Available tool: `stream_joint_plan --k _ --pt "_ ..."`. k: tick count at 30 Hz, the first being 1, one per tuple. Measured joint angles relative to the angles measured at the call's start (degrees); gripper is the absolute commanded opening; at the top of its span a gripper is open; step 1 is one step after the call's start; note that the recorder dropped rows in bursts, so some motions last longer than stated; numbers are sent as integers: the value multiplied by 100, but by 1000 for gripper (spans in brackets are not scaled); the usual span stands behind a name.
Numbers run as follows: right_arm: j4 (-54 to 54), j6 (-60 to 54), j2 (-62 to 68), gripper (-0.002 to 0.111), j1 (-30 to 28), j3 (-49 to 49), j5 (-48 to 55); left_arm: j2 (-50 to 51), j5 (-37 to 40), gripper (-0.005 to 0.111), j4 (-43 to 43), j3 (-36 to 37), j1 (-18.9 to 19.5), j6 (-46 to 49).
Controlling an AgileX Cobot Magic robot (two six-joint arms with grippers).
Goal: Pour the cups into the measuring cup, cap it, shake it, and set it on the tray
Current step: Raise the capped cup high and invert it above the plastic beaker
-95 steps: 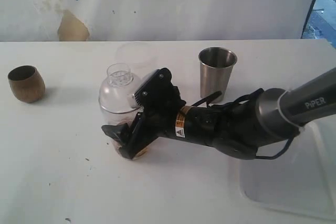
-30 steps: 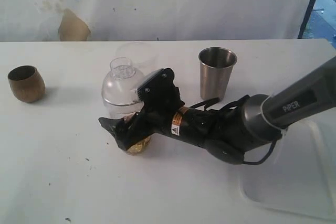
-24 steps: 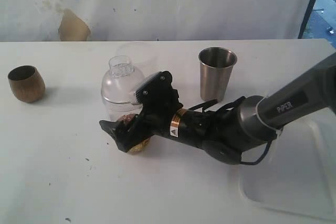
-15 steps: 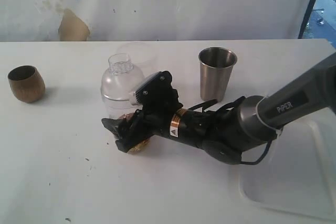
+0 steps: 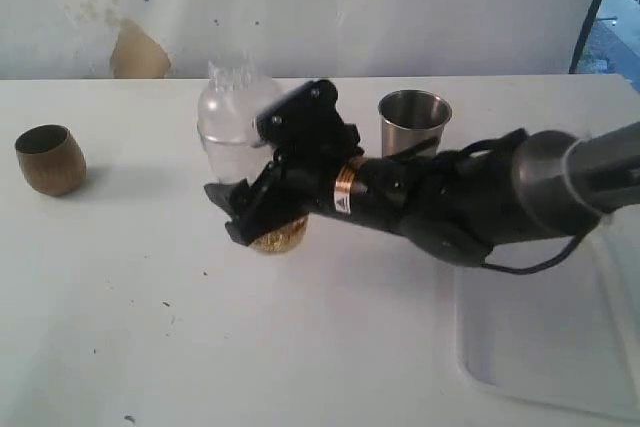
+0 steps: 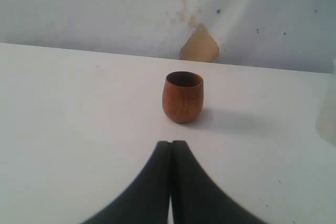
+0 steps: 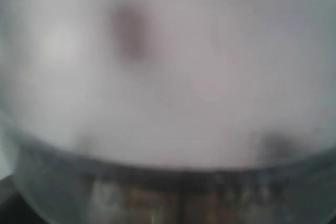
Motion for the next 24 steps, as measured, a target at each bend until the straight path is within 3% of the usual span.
stream_joint_plan --k 6,11,16,24 --pt "132 -267 -1211 0 -259 -14 250 0 0 0 0 0 0 0" --pt "252 -395 -1604 0 -914 -168 489 0 0 0 0 0 0 0" --pt "276 -787 -1332 0 -1353 -542 755 0 0 0 0 0 0 0" --pt "274 -1583 -357 0 -1485 -1617 718 0 0 0 0 0 0 0"
